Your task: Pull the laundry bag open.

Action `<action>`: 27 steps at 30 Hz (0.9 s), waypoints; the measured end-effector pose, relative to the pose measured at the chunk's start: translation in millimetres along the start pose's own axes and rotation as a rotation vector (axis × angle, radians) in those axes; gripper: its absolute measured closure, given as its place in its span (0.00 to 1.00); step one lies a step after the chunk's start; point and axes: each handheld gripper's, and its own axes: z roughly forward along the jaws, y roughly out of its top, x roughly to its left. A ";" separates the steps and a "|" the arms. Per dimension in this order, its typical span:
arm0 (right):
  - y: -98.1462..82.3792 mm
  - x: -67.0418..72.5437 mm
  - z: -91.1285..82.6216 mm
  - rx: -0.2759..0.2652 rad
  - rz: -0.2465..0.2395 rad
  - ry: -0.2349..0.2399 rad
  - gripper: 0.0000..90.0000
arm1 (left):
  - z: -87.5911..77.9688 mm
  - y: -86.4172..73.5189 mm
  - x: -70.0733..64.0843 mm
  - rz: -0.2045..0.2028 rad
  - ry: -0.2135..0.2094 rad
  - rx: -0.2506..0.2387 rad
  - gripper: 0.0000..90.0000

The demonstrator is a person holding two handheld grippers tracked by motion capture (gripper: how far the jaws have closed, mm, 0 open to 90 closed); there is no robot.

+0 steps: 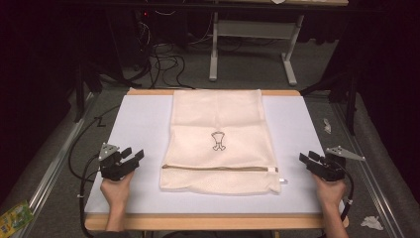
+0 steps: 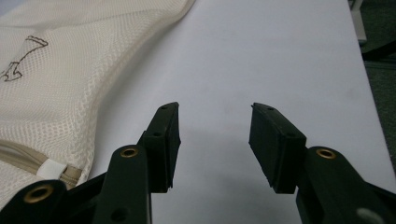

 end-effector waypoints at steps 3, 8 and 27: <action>-0.5 1.3 3.0 -0.001 -0.008 -0.001 0.59 | 4.6 -0.8 0.4 0.004 0.006 0.011 0.50; 0.1 1.5 7.7 -0.001 -0.001 -0.004 0.58 | 9.2 -1.4 -0.4 0.011 0.010 0.011 0.50; 2.8 5.3 17.5 0.021 -0.019 -0.047 0.56 | 23.0 -5.4 -3.0 0.014 0.024 0.020 0.50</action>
